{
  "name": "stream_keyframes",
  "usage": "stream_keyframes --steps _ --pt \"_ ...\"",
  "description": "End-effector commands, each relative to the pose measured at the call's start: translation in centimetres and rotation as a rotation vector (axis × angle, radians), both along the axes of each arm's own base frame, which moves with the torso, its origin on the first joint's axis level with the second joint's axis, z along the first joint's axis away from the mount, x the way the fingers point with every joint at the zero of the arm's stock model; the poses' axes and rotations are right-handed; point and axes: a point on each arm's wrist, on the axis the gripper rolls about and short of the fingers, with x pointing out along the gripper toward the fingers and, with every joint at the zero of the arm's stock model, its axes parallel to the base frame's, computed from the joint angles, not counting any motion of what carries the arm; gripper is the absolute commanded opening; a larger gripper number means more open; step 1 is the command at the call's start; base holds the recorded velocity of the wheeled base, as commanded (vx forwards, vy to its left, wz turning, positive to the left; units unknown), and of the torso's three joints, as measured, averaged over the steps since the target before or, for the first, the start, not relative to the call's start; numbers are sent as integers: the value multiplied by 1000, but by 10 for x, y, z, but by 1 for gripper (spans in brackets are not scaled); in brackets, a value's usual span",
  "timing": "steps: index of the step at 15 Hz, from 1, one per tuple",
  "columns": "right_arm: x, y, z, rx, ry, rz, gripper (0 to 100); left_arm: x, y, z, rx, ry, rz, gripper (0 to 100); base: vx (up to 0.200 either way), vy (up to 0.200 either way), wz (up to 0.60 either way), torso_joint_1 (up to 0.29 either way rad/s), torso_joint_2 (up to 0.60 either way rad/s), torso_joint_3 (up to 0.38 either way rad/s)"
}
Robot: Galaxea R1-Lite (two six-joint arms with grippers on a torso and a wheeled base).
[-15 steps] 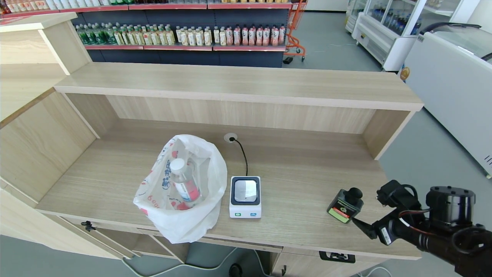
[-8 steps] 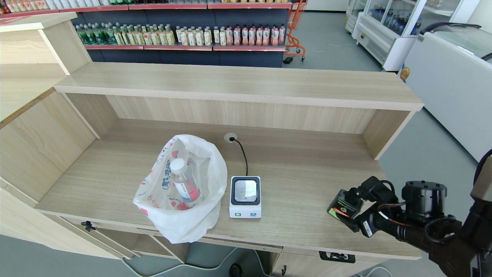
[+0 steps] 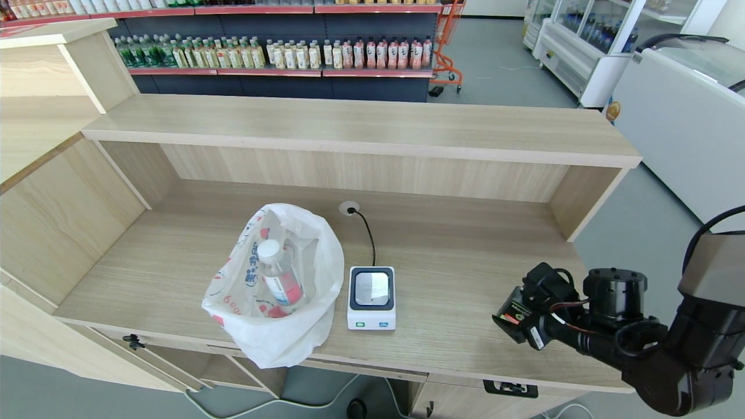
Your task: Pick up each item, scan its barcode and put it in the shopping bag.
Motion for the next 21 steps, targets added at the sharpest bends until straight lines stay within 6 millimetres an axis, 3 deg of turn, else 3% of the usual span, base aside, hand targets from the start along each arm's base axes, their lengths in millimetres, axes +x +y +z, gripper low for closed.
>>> stream_keyframes --steps 1,7,8,13,16,18,21 --pt "4 4 -6 -4 8 13 100 0 0 0 0 0 0 100 0 0 0 0 0 0" --pt "24 8 -12 1 -19 14 100 0 0 0 0 0 0 100 0 0 0 0 0 0" --pt "26 9 -9 4 -33 16 0 0 0 0 1 -1 0 100 0 0 0 0 0 0" --pt "22 20 -1 8 -75 51 0 0 0 0 1 -1 0 100 0 0 0 0 0 0" --pt "18 19 21 -31 -176 63 0 0 0 0 0 0 0 100 0 0 0 0 0 0" --pt "1 6 44 -91 -248 59 0 0 0 0 1 -1 0 100 0 0 0 0 0 0" --pt "-44 -16 76 -242 -438 56 0 0 0 0 0 0 0 100 0 0 0 0 0 0"
